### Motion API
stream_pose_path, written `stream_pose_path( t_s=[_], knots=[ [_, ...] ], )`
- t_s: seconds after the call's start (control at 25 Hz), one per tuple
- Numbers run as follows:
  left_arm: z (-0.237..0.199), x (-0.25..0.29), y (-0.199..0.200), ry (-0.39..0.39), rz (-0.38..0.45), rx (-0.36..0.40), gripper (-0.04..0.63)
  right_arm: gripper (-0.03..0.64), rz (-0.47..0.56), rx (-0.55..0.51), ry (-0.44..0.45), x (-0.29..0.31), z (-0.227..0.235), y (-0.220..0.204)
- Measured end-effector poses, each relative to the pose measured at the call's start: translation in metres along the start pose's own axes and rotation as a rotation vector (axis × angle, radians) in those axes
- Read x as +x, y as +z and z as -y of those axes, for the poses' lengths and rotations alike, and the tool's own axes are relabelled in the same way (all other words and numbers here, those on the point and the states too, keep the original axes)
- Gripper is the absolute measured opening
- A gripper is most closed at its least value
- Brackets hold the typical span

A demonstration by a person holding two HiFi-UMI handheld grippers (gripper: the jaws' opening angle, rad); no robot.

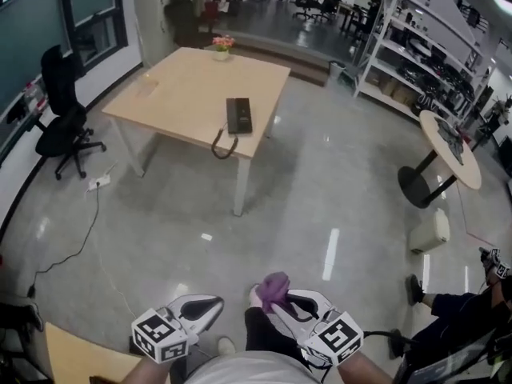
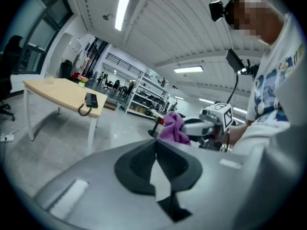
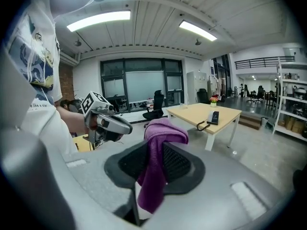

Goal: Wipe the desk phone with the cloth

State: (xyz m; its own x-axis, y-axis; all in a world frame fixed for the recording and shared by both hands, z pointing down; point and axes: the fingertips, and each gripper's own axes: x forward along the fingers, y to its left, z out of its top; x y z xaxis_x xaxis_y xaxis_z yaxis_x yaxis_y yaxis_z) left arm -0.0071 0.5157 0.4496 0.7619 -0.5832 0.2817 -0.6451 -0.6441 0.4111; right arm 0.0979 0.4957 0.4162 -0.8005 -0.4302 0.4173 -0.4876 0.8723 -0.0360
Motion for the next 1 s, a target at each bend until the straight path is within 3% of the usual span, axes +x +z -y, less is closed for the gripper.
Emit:
stream_pose_path(
  t_s=[0.24, 0.52, 0.68, 1.0],
  knots=[
    [-0.061, 0.031, 0.032, 0.088, -0.008, -0.039, 0.006, 0.094, 0.010, -0.004, 0.071, 0.054, 0.075, 0.021],
    [-0.126, 0.092, 0.099, 0.154, -0.004, -0.015, 0.008, 0.094, 0.030, -0.020, 0.144, 0.094, 0.167, 0.049],
    [-0.152, 0.122, 0.131, 0.160, -0.005, 0.000, 0.012, 0.094, 0.032, -0.019, 0.161, 0.110, 0.208, 0.058],
    [-0.215, 0.153, 0.163, 0.133, -0.017, -0.042, 0.051, 0.094, 0.040, 0.015, 0.134, 0.149, 0.263, 0.071]
  ],
)
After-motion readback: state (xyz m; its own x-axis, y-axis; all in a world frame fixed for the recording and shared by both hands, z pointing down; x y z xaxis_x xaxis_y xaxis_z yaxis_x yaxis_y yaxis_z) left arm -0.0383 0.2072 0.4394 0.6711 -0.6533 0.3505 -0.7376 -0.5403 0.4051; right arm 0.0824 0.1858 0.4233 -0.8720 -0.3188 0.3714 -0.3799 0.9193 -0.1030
